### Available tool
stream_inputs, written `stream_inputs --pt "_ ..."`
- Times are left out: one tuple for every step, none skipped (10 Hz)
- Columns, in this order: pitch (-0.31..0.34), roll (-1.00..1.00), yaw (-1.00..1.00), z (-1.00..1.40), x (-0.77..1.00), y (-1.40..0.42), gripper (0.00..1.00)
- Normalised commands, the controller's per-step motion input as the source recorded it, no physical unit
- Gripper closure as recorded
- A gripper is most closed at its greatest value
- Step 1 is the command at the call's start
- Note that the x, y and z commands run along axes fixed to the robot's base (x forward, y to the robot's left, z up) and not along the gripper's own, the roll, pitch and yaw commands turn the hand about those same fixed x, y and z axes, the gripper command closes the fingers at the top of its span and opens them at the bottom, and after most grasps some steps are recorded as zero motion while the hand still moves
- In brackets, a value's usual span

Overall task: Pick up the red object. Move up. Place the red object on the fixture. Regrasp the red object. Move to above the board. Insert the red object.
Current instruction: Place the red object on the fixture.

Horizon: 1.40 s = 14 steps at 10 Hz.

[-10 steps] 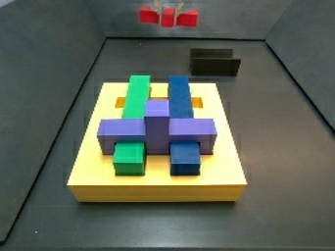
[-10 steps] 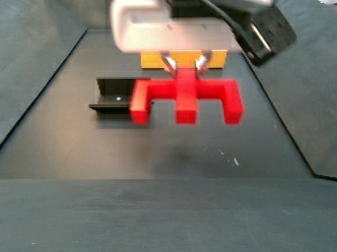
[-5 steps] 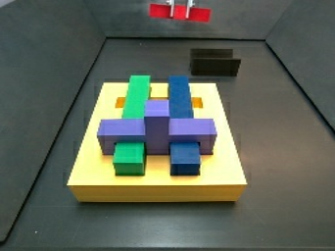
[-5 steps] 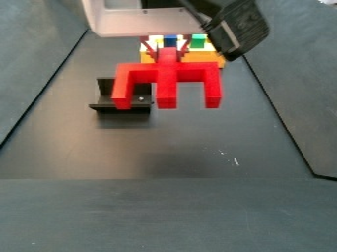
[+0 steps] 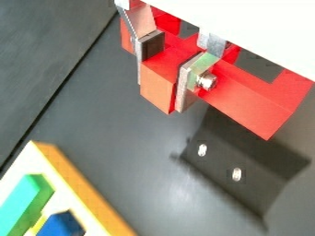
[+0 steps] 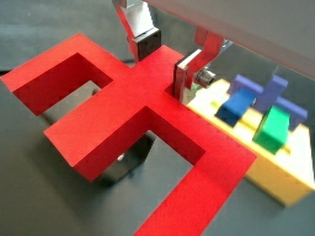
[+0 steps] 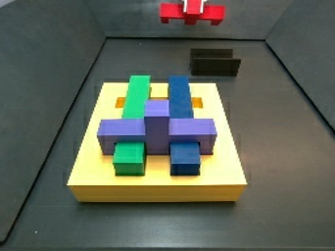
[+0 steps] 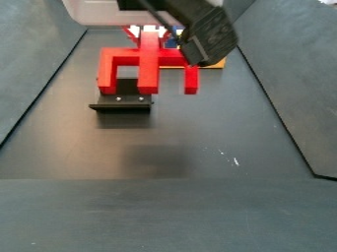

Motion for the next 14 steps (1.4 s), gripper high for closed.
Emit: stream_inputs --pt "0.0 -0.49 0.0 0.0 0.72 -0.33 1.0" --pt "0.226 -0.18 0.0 -0.08 1.0 -0.41 1.0" --pt "0.291 -0.07 0.0 -0.11 1.0 -0.34 1.0" --pt "0.326 -0.02 0.0 -0.05 1.0 -0.29 1.0" --pt "0.36 -0.08 0.0 -0.05 0.94 -0.17 1.0" --pt "0.163 -0.15 0.0 -0.17 0.7 -0.04 1.0" --pt "0.0 -0.19 0.0 -0.33 0.49 0.0 1.0" --pt "-0.069 -0.18 0.14 -0.35 0.11 0.0 1.0" --pt "0.0 -0.33 0.09 -0.32 0.35 -0.05 1.0" --pt "0.0 -0.31 0.11 -0.05 0.63 -0.43 1.0" --pt "-0.169 -0.29 0.0 -0.22 0.44 -0.33 1.0" --pt "-0.569 -0.25 -0.01 -0.35 0.11 -0.17 1.0" --pt "-0.583 -0.19 -0.01 -0.37 0.08 -0.01 1.0" --pt "-0.551 -0.22 -0.01 -0.38 0.03 0.0 1.0"
